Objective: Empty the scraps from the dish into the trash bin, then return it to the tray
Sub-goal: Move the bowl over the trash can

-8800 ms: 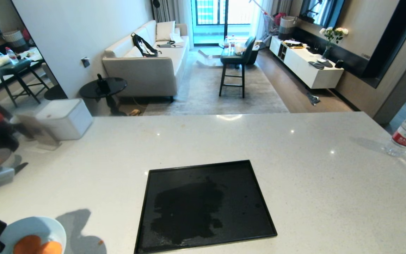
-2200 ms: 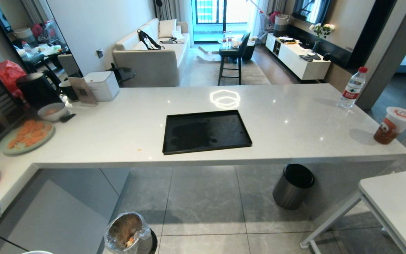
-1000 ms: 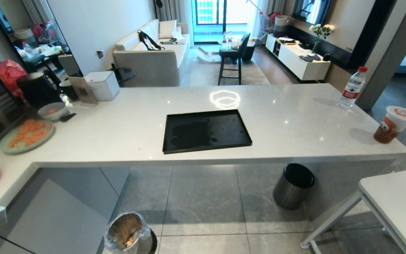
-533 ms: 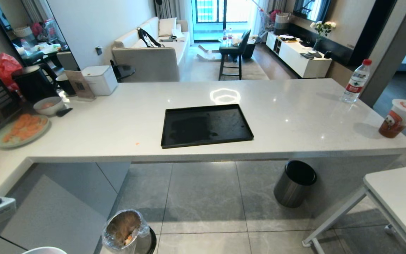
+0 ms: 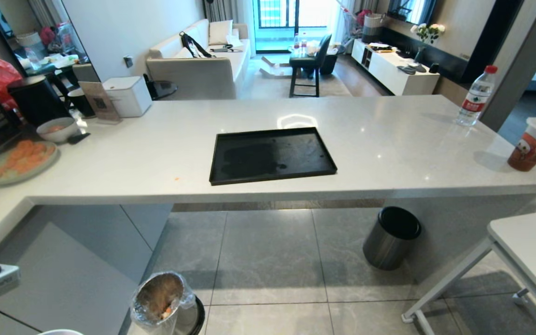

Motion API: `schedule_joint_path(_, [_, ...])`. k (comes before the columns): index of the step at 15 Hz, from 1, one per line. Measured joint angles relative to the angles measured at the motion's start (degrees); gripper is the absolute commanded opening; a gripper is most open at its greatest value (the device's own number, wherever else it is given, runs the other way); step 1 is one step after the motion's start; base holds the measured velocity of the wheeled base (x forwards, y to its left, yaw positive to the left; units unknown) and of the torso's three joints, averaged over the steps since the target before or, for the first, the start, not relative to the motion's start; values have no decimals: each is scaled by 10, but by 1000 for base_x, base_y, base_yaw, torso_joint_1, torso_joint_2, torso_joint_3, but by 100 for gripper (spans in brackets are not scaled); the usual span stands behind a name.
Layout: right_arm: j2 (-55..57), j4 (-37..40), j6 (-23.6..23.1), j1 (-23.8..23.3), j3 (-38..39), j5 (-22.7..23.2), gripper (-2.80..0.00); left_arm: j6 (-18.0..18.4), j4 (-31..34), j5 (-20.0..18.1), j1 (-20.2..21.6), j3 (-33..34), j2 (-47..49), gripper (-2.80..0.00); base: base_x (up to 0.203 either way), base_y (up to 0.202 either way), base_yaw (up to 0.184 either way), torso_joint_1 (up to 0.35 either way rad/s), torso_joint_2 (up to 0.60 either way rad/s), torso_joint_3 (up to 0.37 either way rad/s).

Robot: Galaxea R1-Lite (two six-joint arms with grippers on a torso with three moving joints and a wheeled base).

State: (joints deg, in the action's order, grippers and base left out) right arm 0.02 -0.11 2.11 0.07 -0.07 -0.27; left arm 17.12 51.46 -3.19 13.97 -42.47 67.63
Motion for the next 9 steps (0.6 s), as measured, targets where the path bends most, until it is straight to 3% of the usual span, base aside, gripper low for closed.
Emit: schedule_joint_path(9, [0, 0, 0, 0, 0, 0, -280, -1, -25, -3, -14, -2, 8, -280, 0, 0, 0, -171, 495, 326])
